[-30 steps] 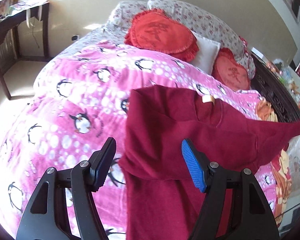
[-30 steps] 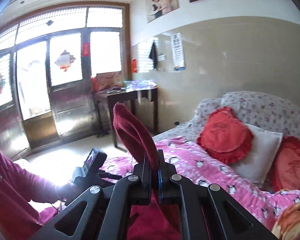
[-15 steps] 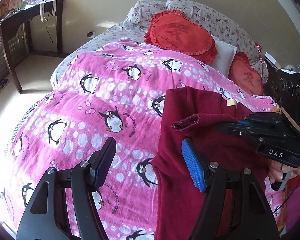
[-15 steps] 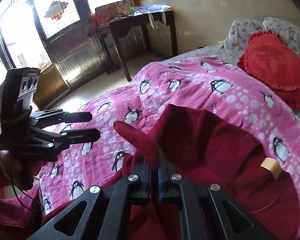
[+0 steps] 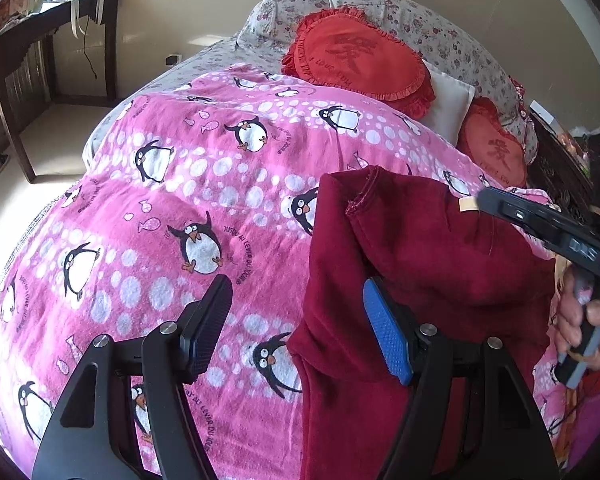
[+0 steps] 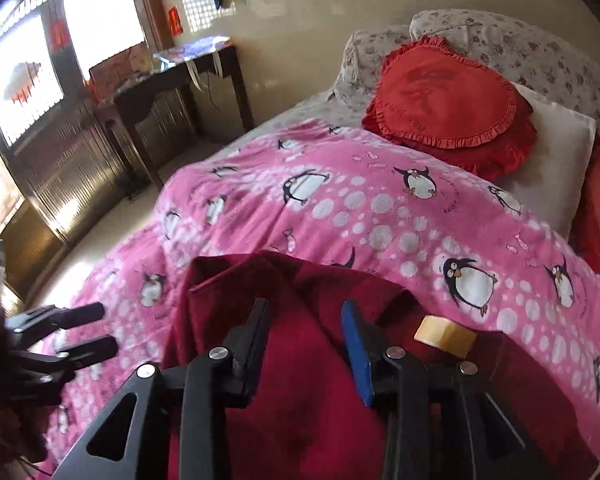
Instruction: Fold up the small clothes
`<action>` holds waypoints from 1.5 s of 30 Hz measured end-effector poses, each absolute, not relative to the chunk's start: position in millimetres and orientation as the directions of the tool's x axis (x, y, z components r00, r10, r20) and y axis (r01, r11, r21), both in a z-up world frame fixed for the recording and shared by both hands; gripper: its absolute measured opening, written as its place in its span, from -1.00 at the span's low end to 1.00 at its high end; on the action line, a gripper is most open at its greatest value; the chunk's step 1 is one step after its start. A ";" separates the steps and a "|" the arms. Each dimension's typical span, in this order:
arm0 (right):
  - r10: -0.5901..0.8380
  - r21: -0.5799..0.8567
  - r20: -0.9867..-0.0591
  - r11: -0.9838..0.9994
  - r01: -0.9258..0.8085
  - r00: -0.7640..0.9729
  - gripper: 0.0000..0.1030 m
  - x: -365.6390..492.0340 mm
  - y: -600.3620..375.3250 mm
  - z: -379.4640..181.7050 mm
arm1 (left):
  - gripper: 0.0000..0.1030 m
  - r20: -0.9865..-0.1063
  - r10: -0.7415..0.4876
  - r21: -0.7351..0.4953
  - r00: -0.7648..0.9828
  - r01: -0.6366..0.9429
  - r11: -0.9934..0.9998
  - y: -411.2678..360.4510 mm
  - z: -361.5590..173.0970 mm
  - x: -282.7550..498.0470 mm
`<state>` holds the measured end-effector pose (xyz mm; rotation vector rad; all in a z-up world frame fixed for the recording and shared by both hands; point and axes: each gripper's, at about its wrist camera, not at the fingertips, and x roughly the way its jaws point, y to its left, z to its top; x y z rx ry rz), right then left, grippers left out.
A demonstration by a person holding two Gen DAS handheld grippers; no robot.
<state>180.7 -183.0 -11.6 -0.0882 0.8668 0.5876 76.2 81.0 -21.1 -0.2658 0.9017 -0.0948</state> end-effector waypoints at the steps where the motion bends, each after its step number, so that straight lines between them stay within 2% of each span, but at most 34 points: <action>1: 0.484 0.184 -0.717 0.825 -0.534 0.501 -0.32 167.8 -189.3 -4.7 | 0.33 -0.760 -0.198 -0.272 0.619 -0.026 0.962 80.7 -22.0 80.2; 4: 0.504 0.124 -0.681 0.794 -0.595 0.531 -0.32 120.3 -193.1 3.4 | 0.33 -0.743 -0.211 -0.289 0.636 -0.020 0.957 78.6 -21.2 93.5; 6: 0.498 0.090 -0.705 0.769 -0.633 0.505 -0.32 97.4 -185.4 -11.5 | 0.33 -0.728 -0.229 -0.306 0.646 -0.007 0.952 74.8 -19.5 105.0; 9: 0.373 -0.068 -0.751 0.777 -0.625 0.545 -0.32 79.1 -172.4 -57.2 | 0.33 -0.727 -0.245 -0.302 0.641 0.021 0.953 63.9 -17.8 124.2; 13: 0.227 -0.188 -0.777 0.806 -0.561 0.587 -0.32 84.0 -185.1 -103.9 | 0.33 -0.740 -0.231 -0.251 0.632 0.060 0.966 47.8 -15.9 153.4; 18: 0.160 -0.231 -0.765 0.836 -0.497 0.624 -0.33 87.9 -204.1 -106.1 | 0.33 -0.771 -0.253 -0.254 0.585 0.081 0.964 30.6 -27.7 189.3; 19: 0.153 -0.236 -0.763 0.839 -0.490 0.629 -0.42 90.9 -206.5 -109.7 | 0.33 -0.778 -0.252 -0.251 0.575 0.083 0.964 26.7 -32.4 194.2; 20: 0.159 -0.222 -0.765 0.845 -0.487 0.624 -0.49 92.9 -209.3 -109.5 | 0.32 -0.784 -0.248 -0.244 0.570 0.085 0.966 23.2 -35.9 197.6; 21: 0.169 -0.203 -0.764 0.853 -0.481 0.623 -0.66 96.6 -213.5 -110.6 | 0.22 -0.788 -0.237 -0.232 0.568 0.082 0.969 20.2 -38.8 199.6; 22: 0.177 -0.190 -0.762 0.858 -0.477 0.623 -0.77 98.4 -216.1 -106.6 | -0.06 -0.789 -0.225 -0.220 0.571 0.078 0.972 18.6 -40.2 199.7; 25: 0.233 -0.113 -0.757 0.873 -0.474 0.611 -0.86 97.0 -225.9 -90.1 | -0.37 -0.769 -0.240 -0.243 0.593 0.076 0.967 22.0 -30.9 187.4; 30: 0.360 -0.021 -0.718 0.844 -0.536 0.595 -0.87 66.5 -235.5 -49.6 | -0.39 -0.716 -0.248 -0.264 0.653 0.075 0.962 36.3 -11.8 149.8; 32: 0.359 -0.010 -0.731 0.845 -0.534 0.581 -0.86 64.2 -235.5 -54.0 | -0.39 -0.743 -0.245 -0.272 0.623 0.054 0.961 38.7 -21.2 142.9; 35: 0.340 0.032 -0.802 0.846 -0.532 0.491 -0.87 69.1 -230.9 -82.4 | -0.39 -0.749 -0.234 -0.273 0.620 0.033 0.961 43.3 -27.3 129.7; 41: 0.319 0.002 -0.809 0.842 -0.540 0.494 -0.86 44.2 -233.7 -87.0 | -0.39 -0.729 -0.241 -0.283 0.641 0.037 0.958 43.8 -17.0 106.2; 42: 0.320 0.003 -0.800 0.848 -0.531 0.507 -0.72 42.8 -238.0 -84.8 | -0.39 -0.726 -0.246 -0.284 0.643 0.045 0.958 40.4 -14.8 103.2; 43: 0.326 0.022 -0.797 0.857 -0.514 0.509 -0.30 43.2 -244.2 -81.7 | -0.39 -0.720 -0.254 -0.285 0.646 0.058 0.957 36.7 -12.6 99.8; 44: 0.330 0.039 -0.796 0.865 -0.500 0.508 -0.12 41.9 -250.1 -78.3 | -0.39 -0.715 -0.261 -0.280 0.649 0.076 0.957 31.8 -11.0 96.5; 45: 0.338 0.060 -0.788 0.874 -0.483 0.514 -0.09 38.6 -257.7 -73.6 | -0.36 -0.716 -0.255 -0.258 0.649 0.093 0.962 25.6 -10.5 94.4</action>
